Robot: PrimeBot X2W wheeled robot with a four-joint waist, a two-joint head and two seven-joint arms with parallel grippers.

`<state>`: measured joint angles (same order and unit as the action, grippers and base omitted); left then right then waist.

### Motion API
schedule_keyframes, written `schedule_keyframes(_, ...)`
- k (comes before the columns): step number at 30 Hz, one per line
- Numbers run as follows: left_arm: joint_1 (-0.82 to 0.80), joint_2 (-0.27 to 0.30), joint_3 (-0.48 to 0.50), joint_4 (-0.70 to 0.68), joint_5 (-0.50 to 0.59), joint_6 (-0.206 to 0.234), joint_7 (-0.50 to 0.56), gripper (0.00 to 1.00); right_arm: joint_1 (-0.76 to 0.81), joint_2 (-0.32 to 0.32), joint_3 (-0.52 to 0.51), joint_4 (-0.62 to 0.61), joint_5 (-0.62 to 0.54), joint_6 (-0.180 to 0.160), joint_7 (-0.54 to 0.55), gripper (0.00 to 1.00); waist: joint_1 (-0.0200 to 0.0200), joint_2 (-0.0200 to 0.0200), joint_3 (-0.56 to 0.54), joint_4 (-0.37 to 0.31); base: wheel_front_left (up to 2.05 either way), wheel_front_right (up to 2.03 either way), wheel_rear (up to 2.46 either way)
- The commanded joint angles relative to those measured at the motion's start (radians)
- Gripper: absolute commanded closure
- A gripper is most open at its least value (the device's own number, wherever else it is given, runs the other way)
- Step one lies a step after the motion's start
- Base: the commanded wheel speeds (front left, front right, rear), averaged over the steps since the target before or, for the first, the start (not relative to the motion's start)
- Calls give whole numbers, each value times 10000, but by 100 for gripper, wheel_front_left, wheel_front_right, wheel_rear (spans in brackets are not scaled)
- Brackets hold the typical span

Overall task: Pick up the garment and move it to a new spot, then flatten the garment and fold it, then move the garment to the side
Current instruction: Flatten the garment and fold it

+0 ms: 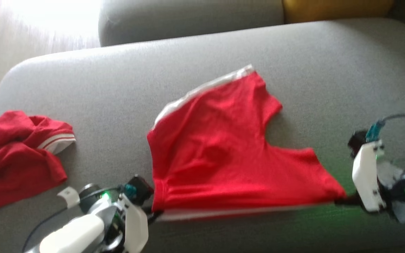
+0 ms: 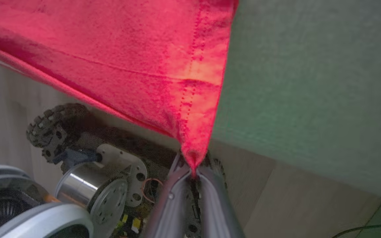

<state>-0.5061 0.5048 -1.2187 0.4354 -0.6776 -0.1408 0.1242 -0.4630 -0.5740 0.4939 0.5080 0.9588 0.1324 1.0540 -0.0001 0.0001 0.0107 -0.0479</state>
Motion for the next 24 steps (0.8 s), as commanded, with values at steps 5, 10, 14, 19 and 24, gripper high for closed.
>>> schedule_keyframes(5,265,1156,322,-1022,-404,151,345,100,892,-1299,-392,-1682,15,-17,743,100,1,-1,-200,-89,0,0,0)
schedule_keyframes(10,392,1467,348,-1600,-543,259,514,100,1041,-1179,-1133,-2159,-183,-17,786,100,1,-1,-140,-67,0,0,0)
schedule_keyframes(14,252,1588,695,-2033,-906,411,549,100,842,-749,-1851,-2369,-479,-17,747,100,1,-1,28,37,0,0,0)
schedule_keyframes(19,-171,1460,1254,-2506,-1485,627,704,100,248,66,-2784,-2294,-838,-17,580,100,1,-1,421,279,0,0,0)
schedule_keyframes(24,-800,1404,1681,-2767,-1710,724,852,100,-678,638,-3442,-2131,-1491,-17,5,100,1,-1,1024,586,0,0,0)
